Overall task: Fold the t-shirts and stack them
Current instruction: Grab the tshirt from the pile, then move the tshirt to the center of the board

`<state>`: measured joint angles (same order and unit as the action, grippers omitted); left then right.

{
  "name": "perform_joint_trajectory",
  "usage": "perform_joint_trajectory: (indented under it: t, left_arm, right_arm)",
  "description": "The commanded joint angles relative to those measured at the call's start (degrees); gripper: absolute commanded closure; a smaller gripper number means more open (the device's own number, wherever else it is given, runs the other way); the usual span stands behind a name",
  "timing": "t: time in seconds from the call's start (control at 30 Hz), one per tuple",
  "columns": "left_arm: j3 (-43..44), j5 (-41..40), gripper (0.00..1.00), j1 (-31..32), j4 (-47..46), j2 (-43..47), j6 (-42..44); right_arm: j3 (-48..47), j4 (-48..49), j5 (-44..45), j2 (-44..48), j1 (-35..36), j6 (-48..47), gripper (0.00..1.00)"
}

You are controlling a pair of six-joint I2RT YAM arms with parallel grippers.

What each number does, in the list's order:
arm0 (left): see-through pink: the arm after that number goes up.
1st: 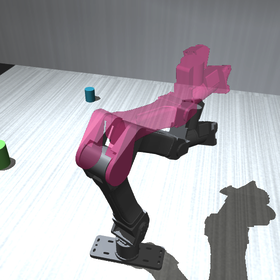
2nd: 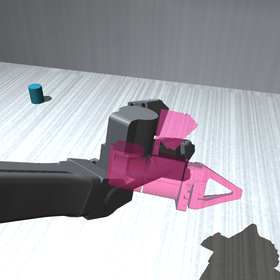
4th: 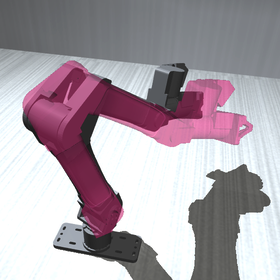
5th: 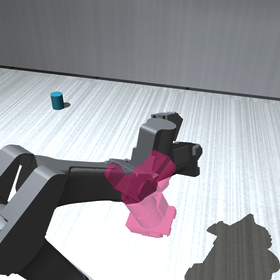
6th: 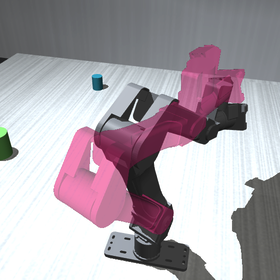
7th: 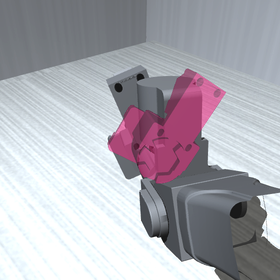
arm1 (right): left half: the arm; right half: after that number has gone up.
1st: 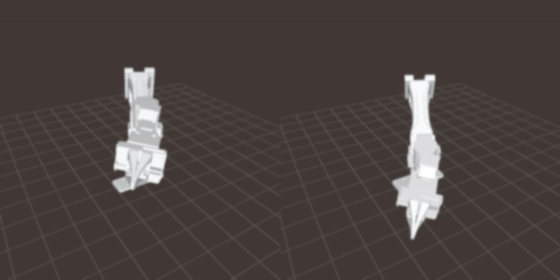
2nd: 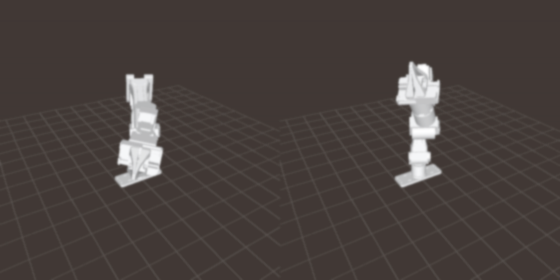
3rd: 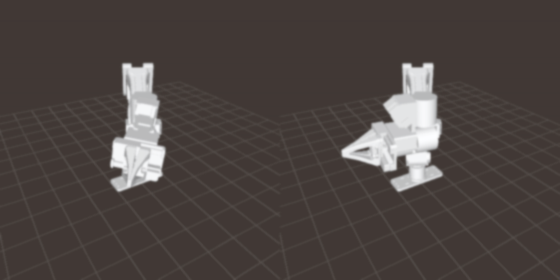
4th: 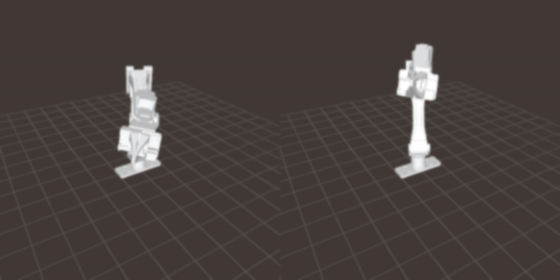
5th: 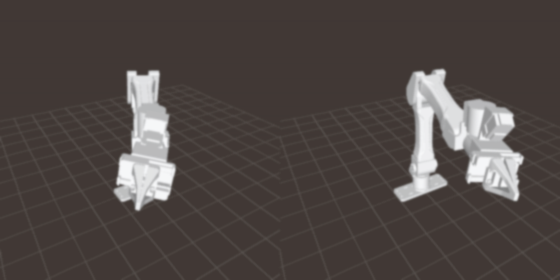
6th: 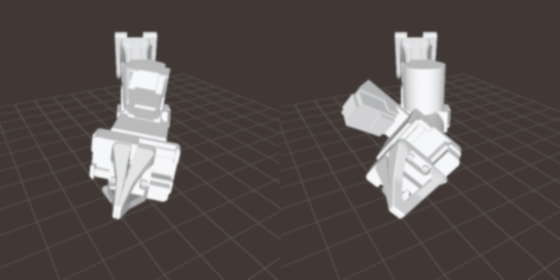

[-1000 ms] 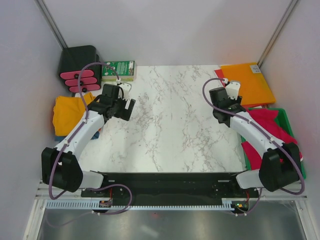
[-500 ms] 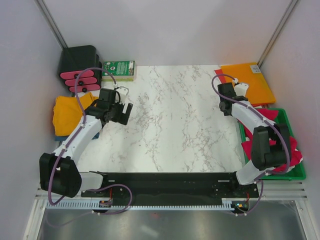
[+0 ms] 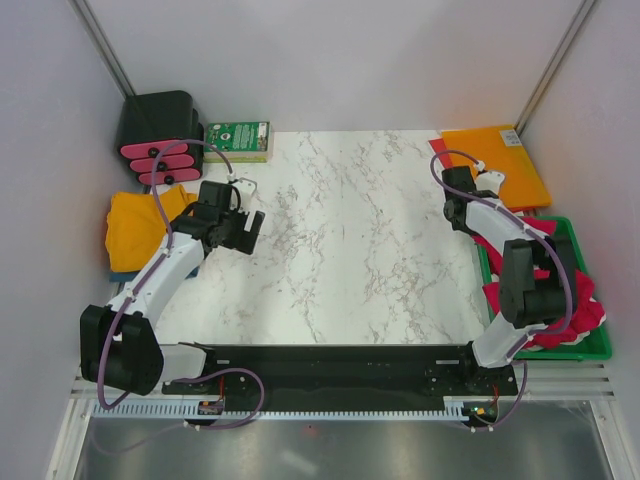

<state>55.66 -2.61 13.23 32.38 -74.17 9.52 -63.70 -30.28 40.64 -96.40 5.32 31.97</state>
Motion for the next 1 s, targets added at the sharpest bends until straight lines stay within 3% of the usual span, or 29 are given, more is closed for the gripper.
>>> perform_joint_trajectory:
  t: [0.0,0.17,0.27,0.33,0.53,0.7,0.97]
  left_arm:
    - [-0.4,0.8,0.05,-0.3,-2.2,1.3,1.6]
    - [-0.5,0.9,0.07,-0.4,-2.4,1.7,0.9]
    - [-0.5,1.3,0.08,-0.8,-2.8,3.1,0.2]
    - [-0.4,2.3,0.08,-1.2,-3.5,4.8,-0.4]
    - [-0.2,4.2,0.08,-1.8,-3.6,8.5,-1.1]
    - [-0.8,4.9,0.08,-2.2,-3.4,12.1,-1.1]
    - [-1.2,4.7,0.08,-2.8,-2.7,14.2,-1.2]
  right_arm:
    - [-2.3,0.1,1.5,-0.1,-0.3,1.2,1.00]
    - [0.2,4.8,-2.1,7.2,2.0,-1.5,1.00]
    - [0.2,12.4,-6.3,15.6,9.6,-6.9,1.00]
    - [-5.8,13.3,-7.2,17.6,16.9,-8.5,1.00]
    - [-28.3,7.3,-10.4,12.7,32.2,-12.6,1.00]
    - [-41.4,4.4,-7.1,7.8,44.4,-16.4,1.00]
    - [-44.7,3.8,-5.9,4.6,51.3,-16.6,1.00]
